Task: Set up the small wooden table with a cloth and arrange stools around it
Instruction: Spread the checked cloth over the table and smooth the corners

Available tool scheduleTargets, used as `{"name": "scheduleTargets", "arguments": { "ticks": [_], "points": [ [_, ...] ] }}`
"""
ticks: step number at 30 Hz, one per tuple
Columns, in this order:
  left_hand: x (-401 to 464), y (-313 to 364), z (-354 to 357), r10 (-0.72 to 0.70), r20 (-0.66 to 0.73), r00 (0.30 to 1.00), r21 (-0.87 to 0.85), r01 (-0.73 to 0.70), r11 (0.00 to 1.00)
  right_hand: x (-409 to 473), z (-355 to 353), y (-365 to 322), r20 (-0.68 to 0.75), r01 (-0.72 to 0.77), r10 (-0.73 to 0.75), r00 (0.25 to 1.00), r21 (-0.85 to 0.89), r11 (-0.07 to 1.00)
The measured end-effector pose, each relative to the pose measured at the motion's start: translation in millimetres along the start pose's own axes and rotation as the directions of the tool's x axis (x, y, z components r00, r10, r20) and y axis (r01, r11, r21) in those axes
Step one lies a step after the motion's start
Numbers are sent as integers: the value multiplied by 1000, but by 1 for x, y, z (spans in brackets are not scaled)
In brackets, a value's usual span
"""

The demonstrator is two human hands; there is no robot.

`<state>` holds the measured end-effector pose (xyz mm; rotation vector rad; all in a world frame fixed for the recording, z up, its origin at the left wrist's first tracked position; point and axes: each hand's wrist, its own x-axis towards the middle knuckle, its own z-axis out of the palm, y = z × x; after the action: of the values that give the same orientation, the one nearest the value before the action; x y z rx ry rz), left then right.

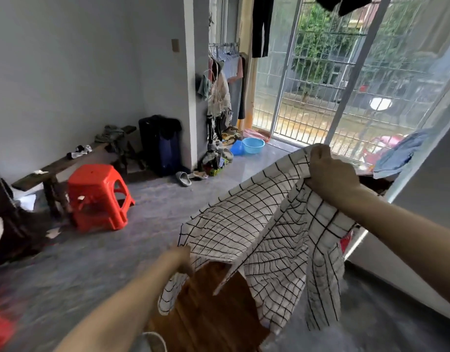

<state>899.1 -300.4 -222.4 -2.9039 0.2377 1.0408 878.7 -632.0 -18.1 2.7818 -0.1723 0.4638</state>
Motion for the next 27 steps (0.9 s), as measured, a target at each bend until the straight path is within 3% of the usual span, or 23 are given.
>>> {"name": "scheduleTargets", "arguments": {
  "ticks": [2, 3, 4, 5, 7, 8, 10, 12, 14, 17, 19, 24, 27],
  "points": [
    [-6, 28, -13, 16, 172, 985, 29, -21, 999, -1, 0, -11, 10, 14, -14, 1000, 5, 1000],
    [-9, 43, -22, 80, 166, 983, -75, -68, 995, -2, -1, -17, 12, 19, -19, 1000, 13, 1000],
    [-11, 57, -32, 187, 66, 980, -252, -165, 954, -3, 0, -22, 17, 24, -24, 1000, 20, 1000],
    [-15, 73, -45, 276, -126, 953, -420, -303, 856, -5, 0, -27, 21, 31, -31, 999, 27, 999],
    [-34, 99, -74, 269, -498, 824, -631, -557, 539, -9, 0, -37, 26, 45, -46, 999, 38, 998],
    [-43, 110, -88, 262, -557, 788, -696, -615, 371, -11, 0, -42, 30, 51, -52, 998, 39, 998],
    [-60, 129, -111, 366, -502, 784, -801, -581, 146, -15, 1, -53, 41, 70, -72, 997, 54, 996],
    [-66, 141, -124, 453, -444, 773, -847, -527, 70, -20, 4, -63, 39, 127, -131, 991, 102, 987],
    [-64, 149, -126, 427, -450, 785, -864, -504, 16, -29, 6, -72, 67, 229, -242, 968, 163, 960],
    [-55, 149, -122, 352, -400, 846, -906, -423, -11, -43, 8, -78, 132, 346, -412, 901, 354, 869],
    [-48, 144, -122, 344, -301, 889, -939, -339, 54, -48, 9, -81, 136, 323, -477, 868, 573, 753],
    [-42, 125, -120, 276, -187, 943, -928, -262, 267, -50, 16, -87, 148, 140, -433, 889, 813, 565],
    [-43, 112, -120, 254, -172, 952, -891, -260, 372, -51, 19, -92, 134, 132, -398, 908, 808, 574]
  ]
}}
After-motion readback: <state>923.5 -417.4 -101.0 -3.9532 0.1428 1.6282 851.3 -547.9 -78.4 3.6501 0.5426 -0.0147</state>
